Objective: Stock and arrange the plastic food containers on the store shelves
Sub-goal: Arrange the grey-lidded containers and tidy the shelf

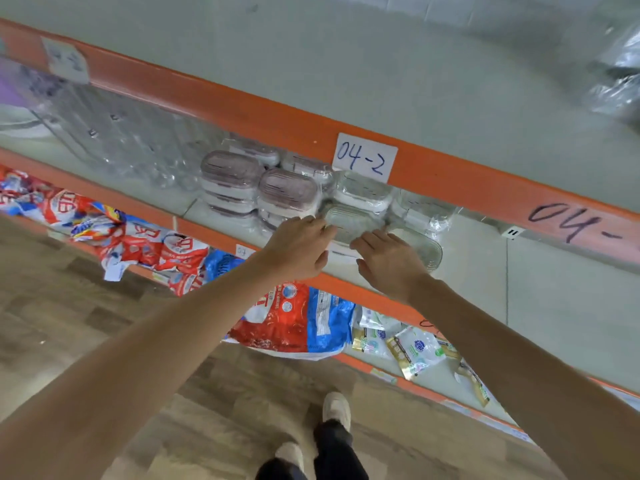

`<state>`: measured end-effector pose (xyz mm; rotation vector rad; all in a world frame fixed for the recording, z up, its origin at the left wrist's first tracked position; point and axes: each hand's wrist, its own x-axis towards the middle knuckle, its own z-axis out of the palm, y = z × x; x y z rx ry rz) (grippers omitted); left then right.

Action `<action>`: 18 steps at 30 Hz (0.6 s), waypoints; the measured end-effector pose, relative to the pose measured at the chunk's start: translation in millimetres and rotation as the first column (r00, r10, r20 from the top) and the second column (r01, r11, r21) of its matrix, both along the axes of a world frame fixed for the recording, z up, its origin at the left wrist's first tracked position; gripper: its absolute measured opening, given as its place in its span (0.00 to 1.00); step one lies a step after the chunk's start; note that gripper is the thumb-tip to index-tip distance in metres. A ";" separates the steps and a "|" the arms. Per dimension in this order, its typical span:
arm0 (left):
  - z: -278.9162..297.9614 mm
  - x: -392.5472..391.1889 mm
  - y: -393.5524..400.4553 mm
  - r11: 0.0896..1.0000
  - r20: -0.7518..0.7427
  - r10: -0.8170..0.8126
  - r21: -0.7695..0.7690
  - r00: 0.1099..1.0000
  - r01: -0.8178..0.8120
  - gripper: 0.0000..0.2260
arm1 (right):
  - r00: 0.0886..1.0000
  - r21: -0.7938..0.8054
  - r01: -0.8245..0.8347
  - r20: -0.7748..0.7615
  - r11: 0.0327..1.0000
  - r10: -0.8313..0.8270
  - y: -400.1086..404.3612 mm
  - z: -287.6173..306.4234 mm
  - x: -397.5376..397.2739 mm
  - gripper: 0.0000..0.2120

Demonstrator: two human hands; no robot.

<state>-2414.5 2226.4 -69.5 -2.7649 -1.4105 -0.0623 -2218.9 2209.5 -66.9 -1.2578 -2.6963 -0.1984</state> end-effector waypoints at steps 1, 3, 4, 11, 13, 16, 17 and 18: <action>11.1 -6.4 -5.8 1.000 -0.006 -0.003 -0.015 1.000 0.003 0.13 | 1.000 -0.019 -0.001 0.010 1.000 0.001 -5.6 8.3 -4.6 0.13; 32.0 -18.3 -15.4 1.000 -0.033 -0.023 -0.008 0.999 0.023 0.14 | 0.999 -0.077 0.013 0.043 0.997 -0.010 -13.0 25.7 -12.0 0.11; 41.6 -23.1 -19.5 0.999 -0.035 -0.039 -0.001 0.999 0.039 0.15 | 0.999 -0.095 0.024 0.051 0.995 -0.019 -16.9 34.3 -14.6 0.11; 114.5 -17.9 -39.4 0.978 0.016 -0.199 0.071 0.980 0.198 0.13 | 0.999 0.057 0.011 -0.050 0.998 -0.008 -53.6 106.9 -13.2 0.11; 134.7 -4.4 -42.4 0.968 0.024 -0.231 0.101 0.973 0.228 0.12 | 0.997 0.098 0.028 -0.077 0.995 -0.021 -62.0 125.0 -1.2 0.10; 159.2 14.1 -40.3 0.957 0.053 -0.257 0.149 0.965 0.247 0.09 | 0.991 0.132 0.044 -0.129 0.990 -0.027 -65.5 147.0 16.8 0.08; 167.4 22.1 -39.8 0.954 0.079 -0.261 0.173 0.962 0.245 0.08 | 0.990 0.150 0.061 -0.137 0.987 -0.040 -66.9 155.7 25.8 0.08; 174.9 30.6 -38.4 0.954 0.106 -0.253 0.190 0.962 0.230 0.08 | 0.988 0.167 0.084 -0.139 0.982 -0.061 -67.4 163.5 34.6 0.08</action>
